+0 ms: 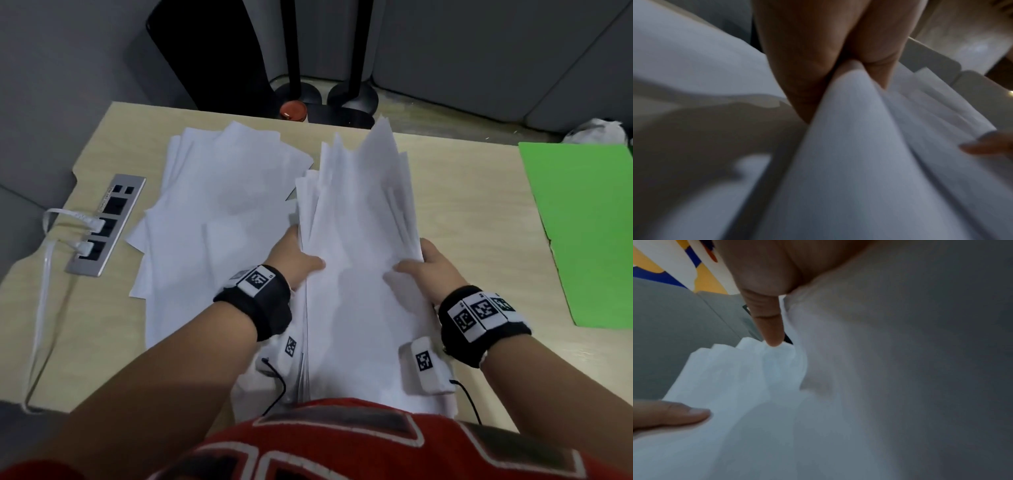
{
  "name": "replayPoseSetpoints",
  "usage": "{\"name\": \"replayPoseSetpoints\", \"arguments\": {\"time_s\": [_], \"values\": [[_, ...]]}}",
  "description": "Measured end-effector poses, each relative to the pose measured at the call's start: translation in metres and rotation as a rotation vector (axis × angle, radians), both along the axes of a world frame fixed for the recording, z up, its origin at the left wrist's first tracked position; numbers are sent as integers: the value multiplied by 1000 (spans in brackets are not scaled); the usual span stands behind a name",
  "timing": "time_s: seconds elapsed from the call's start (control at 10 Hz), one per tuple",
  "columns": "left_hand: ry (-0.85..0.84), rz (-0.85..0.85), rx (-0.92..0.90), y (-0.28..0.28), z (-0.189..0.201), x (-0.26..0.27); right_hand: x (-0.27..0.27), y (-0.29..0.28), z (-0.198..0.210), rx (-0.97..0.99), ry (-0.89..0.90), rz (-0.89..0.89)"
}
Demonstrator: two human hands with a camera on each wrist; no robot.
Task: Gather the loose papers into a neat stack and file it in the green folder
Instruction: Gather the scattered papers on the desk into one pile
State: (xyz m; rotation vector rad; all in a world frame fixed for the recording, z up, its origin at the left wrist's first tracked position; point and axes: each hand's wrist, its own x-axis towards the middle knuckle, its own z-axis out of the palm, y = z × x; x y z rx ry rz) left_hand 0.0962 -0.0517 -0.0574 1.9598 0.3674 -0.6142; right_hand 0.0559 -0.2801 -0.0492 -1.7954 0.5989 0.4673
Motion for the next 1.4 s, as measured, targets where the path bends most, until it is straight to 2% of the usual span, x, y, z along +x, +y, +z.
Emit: {"name": "replayPoseSetpoints", "arguments": {"time_s": [0.1,0.2,0.3,0.4,0.5,0.6,0.7,0.8,0.9,1.0,1.1,1.2,1.3,1.4], "values": [[58,46,-278,7,1,-5,-2,0,-1,44,17,-102],[120,64,-468,13,5,-9,-1,-4,-8,127,51,-121],[141,15,-521,16,7,-11,-1,-3,-6,121,70,-45],[140,66,-568,20,10,-14,-1,-9,-1,87,91,-21],[67,166,-554,21,18,-17,-1,-15,4,102,105,-31],[-43,243,-383,26,19,-18,1,-4,11,-15,77,43],[-97,165,-150,41,15,-15,7,13,11,-237,97,129],[-104,59,261,73,11,-4,13,25,9,-368,151,186],[-8,111,616,115,5,7,17,32,8,-356,216,198],[189,175,662,137,-1,9,19,36,15,-482,208,244],[148,110,733,116,-5,6,23,32,4,-465,259,261],[93,-24,729,73,-10,-3,23,27,-7,-331,208,102],[94,-124,545,42,-15,-8,28,22,-13,-286,238,-73],[75,-84,329,45,-6,9,35,18,-13,-345,289,-22]]}}
